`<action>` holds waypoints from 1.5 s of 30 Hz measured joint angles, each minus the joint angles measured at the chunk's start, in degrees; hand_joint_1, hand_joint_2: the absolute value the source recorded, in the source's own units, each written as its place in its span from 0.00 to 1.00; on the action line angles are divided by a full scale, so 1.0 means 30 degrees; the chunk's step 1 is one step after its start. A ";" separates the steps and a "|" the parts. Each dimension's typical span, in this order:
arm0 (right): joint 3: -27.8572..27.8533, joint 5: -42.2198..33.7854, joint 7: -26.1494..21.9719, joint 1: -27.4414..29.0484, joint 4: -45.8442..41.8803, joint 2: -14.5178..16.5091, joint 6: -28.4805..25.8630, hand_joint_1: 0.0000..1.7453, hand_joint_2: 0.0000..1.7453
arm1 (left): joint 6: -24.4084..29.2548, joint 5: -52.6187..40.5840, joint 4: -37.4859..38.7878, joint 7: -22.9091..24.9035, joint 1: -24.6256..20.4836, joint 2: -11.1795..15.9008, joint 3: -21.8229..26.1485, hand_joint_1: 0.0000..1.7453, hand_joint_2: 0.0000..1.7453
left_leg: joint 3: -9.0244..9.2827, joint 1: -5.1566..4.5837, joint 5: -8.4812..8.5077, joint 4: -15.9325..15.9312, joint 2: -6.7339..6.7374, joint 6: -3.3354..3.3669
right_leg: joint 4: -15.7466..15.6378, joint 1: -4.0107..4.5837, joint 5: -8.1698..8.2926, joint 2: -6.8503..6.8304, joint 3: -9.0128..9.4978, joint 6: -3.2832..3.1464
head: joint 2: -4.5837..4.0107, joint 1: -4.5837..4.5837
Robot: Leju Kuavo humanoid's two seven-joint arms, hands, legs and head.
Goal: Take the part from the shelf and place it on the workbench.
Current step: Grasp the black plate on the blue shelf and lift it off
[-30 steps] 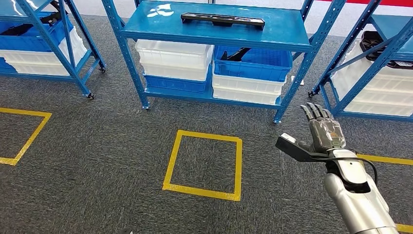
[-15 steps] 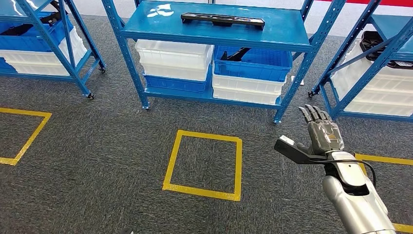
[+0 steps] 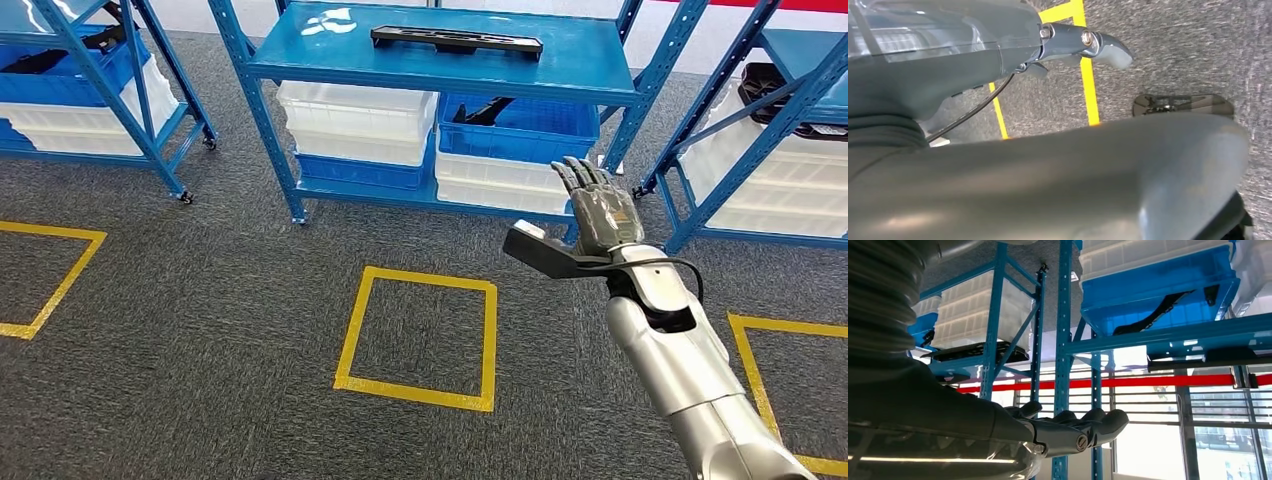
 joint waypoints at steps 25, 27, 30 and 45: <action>0.1006 -0.0873 0.0069 0.1604 0.0343 -0.1043 -0.1719 0.00 1.00 | 0.0515 0.0923 -0.0093 -0.1405 -0.0293 0.0113 0.0230 0.00 0.00 | -0.0017 -0.0011 0.0001 0.0007 -0.0008 0.0000 | -0.0017 -0.0005 0.0008 -0.0003 -0.0025 -0.0009 | 0.0000 0.0002; 0.0657 -0.0908 0.0002 0.2042 -0.0012 -0.1658 -0.1825 0.00 1.00 | 0.0686 0.1103 -0.0093 -0.1143 -0.0139 0.0113 0.0413 0.00 0.00 | -0.0017 -0.0012 0.0001 0.0008 -0.0008 0.0000 | -0.0017 -0.0005 0.0008 -0.0003 -0.0029 -0.0008 | 0.0000 0.0002; 0.0019 -0.0964 -0.0046 0.2526 -0.0607 -0.2642 -0.1841 0.00 1.00 | 0.0874 0.1294 -0.0093 -0.0715 0.0038 0.0113 0.0692 0.00 0.00 | -0.0018 -0.0012 0.0002 0.0010 -0.0010 0.0000 | -0.0016 -0.0005 0.0010 -0.0003 -0.0027 -0.0007 | 0.0000 -0.0002; -0.2308 -0.0631 -0.0324 0.2893 -0.2536 -0.5113 -0.1621 0.00 1.00 | 0.0631 0.1117 -0.0086 -0.1383 0.0073 -0.0037 0.1131 0.00 0.00 | -0.0071 0.0062 0.0199 -0.0222 -0.0120 0.0541 | 0.3974 -0.0040 -0.1937 0.0240 -0.2270 0.0244 | 0.0000 0.0253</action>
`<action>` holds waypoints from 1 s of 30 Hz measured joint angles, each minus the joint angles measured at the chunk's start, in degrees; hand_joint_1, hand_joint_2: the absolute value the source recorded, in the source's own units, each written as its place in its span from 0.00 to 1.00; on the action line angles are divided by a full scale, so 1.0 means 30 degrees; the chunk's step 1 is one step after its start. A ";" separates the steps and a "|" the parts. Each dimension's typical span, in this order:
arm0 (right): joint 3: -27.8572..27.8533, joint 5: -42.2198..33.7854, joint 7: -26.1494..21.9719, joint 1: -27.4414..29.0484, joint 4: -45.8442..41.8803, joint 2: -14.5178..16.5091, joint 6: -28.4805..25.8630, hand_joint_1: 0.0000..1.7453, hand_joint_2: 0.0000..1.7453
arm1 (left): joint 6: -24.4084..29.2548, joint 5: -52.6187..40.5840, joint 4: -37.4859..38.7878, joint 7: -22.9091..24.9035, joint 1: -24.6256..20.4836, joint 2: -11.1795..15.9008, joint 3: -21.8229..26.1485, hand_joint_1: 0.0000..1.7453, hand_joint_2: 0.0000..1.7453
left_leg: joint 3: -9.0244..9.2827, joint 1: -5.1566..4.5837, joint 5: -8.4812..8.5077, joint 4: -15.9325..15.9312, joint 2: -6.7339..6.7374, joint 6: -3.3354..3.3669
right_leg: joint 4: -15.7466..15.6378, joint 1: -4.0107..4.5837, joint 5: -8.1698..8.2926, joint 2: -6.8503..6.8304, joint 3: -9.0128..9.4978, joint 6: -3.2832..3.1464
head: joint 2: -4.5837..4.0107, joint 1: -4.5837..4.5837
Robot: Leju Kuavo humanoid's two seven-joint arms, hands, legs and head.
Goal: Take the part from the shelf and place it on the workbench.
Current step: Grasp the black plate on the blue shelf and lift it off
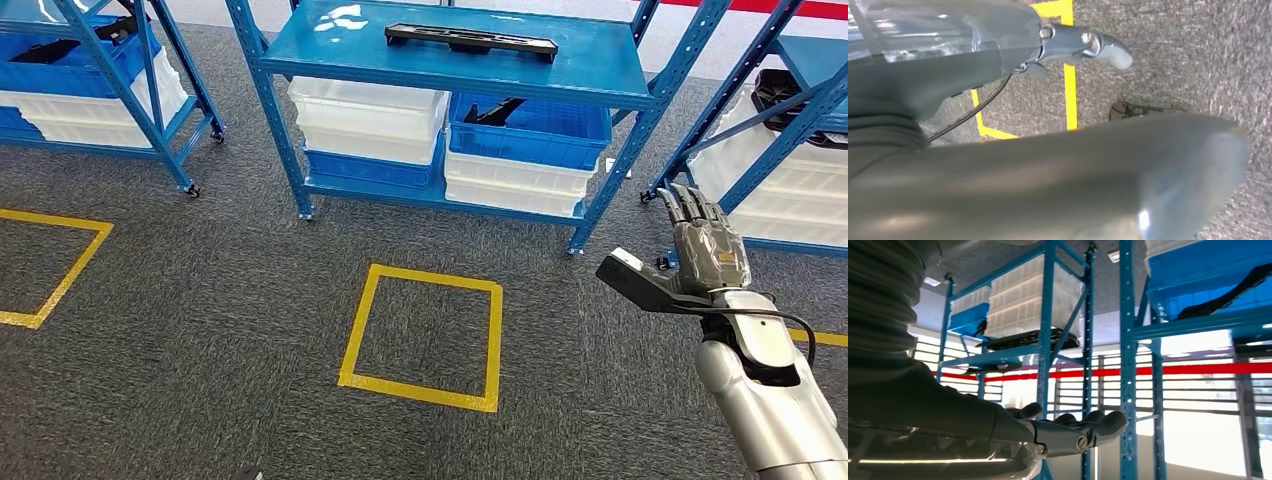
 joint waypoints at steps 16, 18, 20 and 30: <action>0.0264 0.0985 0.0384 -0.1865 0.0275 0.1832 0.0131 0.00 1.00 | -0.0343 -0.0758 -0.0007 -0.0217 -0.0510 -0.0126 -0.0097 0.00 0.00 | -0.2346 0.0331 -0.2170 0.4883 -0.0010 -0.1209 | -0.4067 -0.0157 0.2624 0.0100 0.1619 -0.1028 | 0.0000 -0.0573; 0.0355 0.0996 0.0384 -0.1852 0.0368 0.2041 0.0129 0.00 1.00 | -0.0327 -0.0785 -0.0007 -0.0129 -0.0474 -0.0126 -0.0097 0.00 0.00 | -0.2749 0.0380 -0.1902 0.5403 0.0007 -0.1260 | -0.4036 -0.0204 0.2573 0.0092 0.1638 -0.0991 | 0.0000 -0.0682; 0.0432 0.0996 0.0384 -0.1852 0.0426 0.2171 0.0125 0.00 1.00 | -0.0283 -0.0814 -0.0007 -0.0033 -0.0456 -0.0124 -0.0098 0.00 0.00 | -0.1804 0.0536 -0.0566 0.3095 0.0127 -0.1389 | -0.3929 -0.0330 0.2418 0.0091 0.1716 -0.0761 | 0.0000 -0.0832; 0.0736 0.0993 0.0493 -0.2291 0.0586 0.2670 0.0244 0.00 1.00 | -0.0252 -0.1051 -0.0007 0.0155 -0.0443 -0.0249 -0.0113 0.00 0.00 | -0.0838 0.0272 0.0033 0.0656 -0.0036 -0.0353 | -0.0448 -0.0073 0.0453 0.0100 0.0063 -0.0221 | 0.0000 -0.0231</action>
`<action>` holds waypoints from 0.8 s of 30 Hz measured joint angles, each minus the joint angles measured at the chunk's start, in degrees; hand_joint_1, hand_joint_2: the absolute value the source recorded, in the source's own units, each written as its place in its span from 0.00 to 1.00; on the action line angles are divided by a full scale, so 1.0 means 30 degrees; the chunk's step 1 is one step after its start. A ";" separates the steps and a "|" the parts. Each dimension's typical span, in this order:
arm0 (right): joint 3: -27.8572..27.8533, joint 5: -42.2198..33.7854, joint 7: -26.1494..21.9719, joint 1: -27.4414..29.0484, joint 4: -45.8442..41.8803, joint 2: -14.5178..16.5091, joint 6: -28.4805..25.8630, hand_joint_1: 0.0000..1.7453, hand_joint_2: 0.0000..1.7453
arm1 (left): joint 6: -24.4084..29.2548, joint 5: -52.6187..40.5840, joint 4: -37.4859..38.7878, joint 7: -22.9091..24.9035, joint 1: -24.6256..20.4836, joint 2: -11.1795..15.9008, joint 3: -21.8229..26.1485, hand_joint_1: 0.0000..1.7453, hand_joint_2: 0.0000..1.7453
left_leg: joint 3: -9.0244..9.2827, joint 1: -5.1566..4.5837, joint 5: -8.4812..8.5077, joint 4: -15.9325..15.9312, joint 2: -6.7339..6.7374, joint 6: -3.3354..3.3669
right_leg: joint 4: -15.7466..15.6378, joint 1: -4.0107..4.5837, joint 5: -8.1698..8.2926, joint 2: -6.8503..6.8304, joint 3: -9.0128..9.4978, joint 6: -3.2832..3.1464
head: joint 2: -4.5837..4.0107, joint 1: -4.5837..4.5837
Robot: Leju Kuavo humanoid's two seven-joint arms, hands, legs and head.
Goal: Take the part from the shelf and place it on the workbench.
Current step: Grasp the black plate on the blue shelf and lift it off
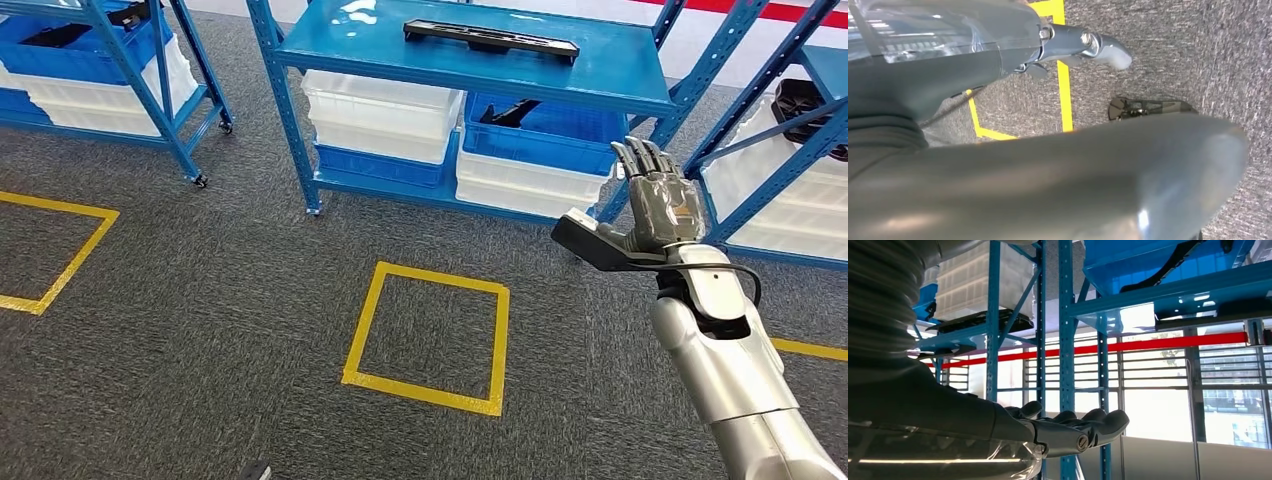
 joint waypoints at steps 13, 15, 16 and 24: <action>0.0729 0.0271 0.0394 -0.2688 0.3077 0.1896 0.0741 0.00 1.00 | -0.0231 -0.0740 -0.0016 0.0348 -0.0418 -0.0120 -0.0481 0.00 0.00 | -0.0007 -0.0495 -0.0224 0.0167 -0.0123 -0.0191 | -0.3103 0.0633 0.2272 0.0148 0.0844 -0.1286 | 0.0000 0.0085; 0.0829 0.0326 0.0423 -0.2949 0.3599 0.2312 0.0738 0.00 1.00 | -0.0251 -0.0780 -0.0020 0.0372 -0.0463 -0.0124 -0.0537 0.00 0.00 | -0.0759 -0.0485 -0.1111 0.1903 -0.0022 -0.0290 | -0.3209 0.0489 0.2297 0.0110 0.0987 -0.1414 | 0.0000 -0.0051; 0.0876 0.0339 0.0426 -0.3023 0.3851 0.2496 0.0738 0.00 1.00 | -0.0259 -0.0789 -0.0018 0.0388 -0.0475 -0.0126 -0.0566 0.00 0.00 | -0.1435 -0.0460 -0.1703 0.3276 0.0001 -0.0335 | -0.3209 0.0477 0.2281 0.0100 0.1013 -0.1470 | 0.0000 -0.0139; 0.1162 0.0355 0.0432 -0.3142 0.5143 0.3311 0.0656 0.00 1.00 | -0.0266 -0.0847 -0.0014 0.0541 -0.0469 -0.0119 -0.0643 0.00 0.00 | -0.0169 -0.0125 0.0292 0.0055 0.0155 -0.0588 | -0.3076 0.0442 0.1956 0.0128 0.1214 -0.1039 | 0.0000 -0.0504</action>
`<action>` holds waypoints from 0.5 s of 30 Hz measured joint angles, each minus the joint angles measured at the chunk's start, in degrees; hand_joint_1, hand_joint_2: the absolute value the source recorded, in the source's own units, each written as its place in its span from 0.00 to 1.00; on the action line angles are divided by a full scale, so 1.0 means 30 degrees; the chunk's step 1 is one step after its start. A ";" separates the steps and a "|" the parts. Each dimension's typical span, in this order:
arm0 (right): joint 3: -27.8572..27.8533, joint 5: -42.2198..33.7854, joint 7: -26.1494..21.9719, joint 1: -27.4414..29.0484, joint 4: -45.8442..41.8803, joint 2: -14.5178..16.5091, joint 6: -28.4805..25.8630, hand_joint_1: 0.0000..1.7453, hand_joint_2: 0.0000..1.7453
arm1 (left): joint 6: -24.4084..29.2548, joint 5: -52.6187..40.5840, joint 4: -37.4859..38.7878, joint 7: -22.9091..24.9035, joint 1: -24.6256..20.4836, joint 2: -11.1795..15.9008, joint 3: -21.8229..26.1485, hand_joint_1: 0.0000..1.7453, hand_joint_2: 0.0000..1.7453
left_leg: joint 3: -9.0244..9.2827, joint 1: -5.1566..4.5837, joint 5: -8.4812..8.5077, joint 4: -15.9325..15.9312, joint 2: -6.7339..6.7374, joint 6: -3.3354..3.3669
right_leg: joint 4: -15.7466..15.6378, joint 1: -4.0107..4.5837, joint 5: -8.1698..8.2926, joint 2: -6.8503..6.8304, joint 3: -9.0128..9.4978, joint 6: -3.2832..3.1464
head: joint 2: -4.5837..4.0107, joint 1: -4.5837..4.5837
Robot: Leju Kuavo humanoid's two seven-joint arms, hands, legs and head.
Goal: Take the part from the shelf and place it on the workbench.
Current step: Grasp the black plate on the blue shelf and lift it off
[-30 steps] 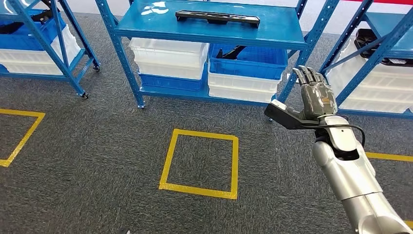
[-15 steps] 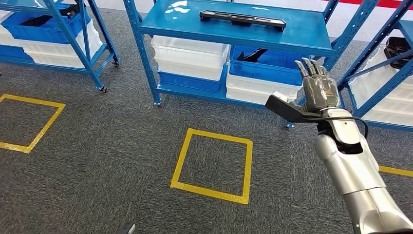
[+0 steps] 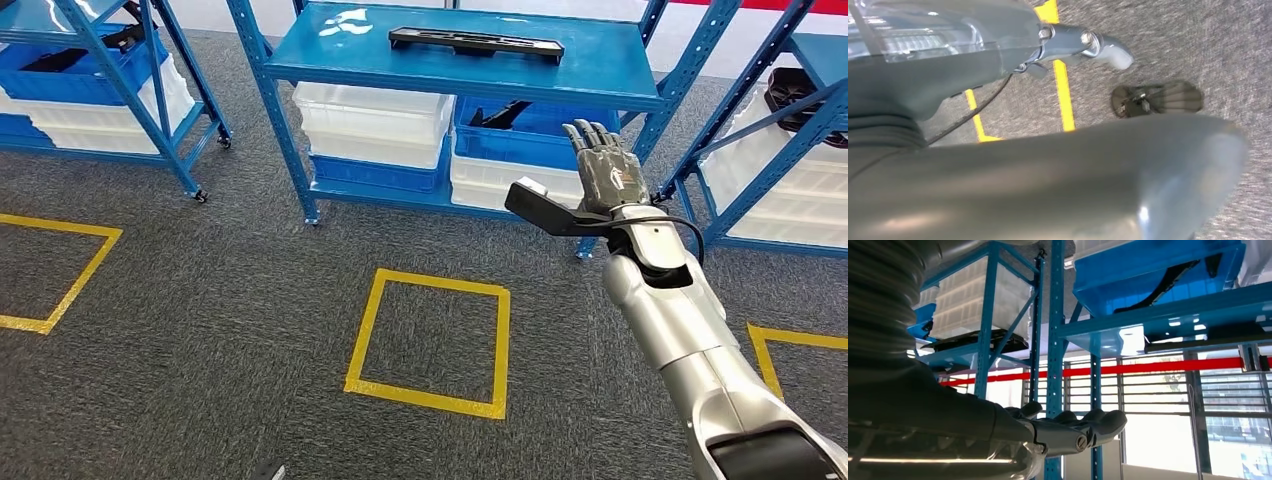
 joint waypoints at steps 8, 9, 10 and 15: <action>0.0211 0.0007 -0.0011 -0.0182 0.0510 0.0184 -0.0055 0.00 1.00 | 0.0009 -0.0014 -0.0007 0.0009 0.0004 0.0000 -0.0128 0.00 0.00 | 0.0093 -0.0059 -0.0182 -0.0195 -0.0141 0.0809 | 0.4104 -0.0072 -0.1953 -0.0014 -0.2153 0.0361 | 0.0000 0.0515; 0.0224 0.0007 -0.0018 -0.0126 0.0580 0.0191 -0.0056 0.00 1.00 | 0.0007 -0.0014 -0.0007 0.0013 0.0023 0.0000 -0.0140 0.00 0.00 | 0.0116 -0.0067 -0.0219 -0.0192 -0.0153 0.0843 | 0.5135 -0.0073 -0.2184 -0.0013 -0.2785 0.0363 | 0.0000 0.0526; 0.0233 0.0005 -0.0026 -0.0065 0.0641 0.0193 -0.0060 0.00 1.00 | 0.0007 -0.0013 -0.0007 0.0013 0.0046 0.0000 -0.0149 0.00 0.00 | 0.0157 -0.0071 -0.0257 -0.0189 -0.0176 0.0856 | 0.5542 -0.0074 -0.2053 -0.0013 -0.3138 0.0352 | 0.0000 0.0549; 0.0257 -0.0108 -0.0157 -0.0030 0.0743 0.0319 -0.0169 0.00 1.00 | 0.0007 0.0057 -0.0007 -0.0036 0.0062 -0.0007 -0.0157 0.00 0.00 | 0.0555 -0.0105 -0.0570 -0.0221 -0.0281 0.0628 | 0.0582 0.0111 0.0724 0.0012 -0.1173 0.0086 | 0.0000 0.0655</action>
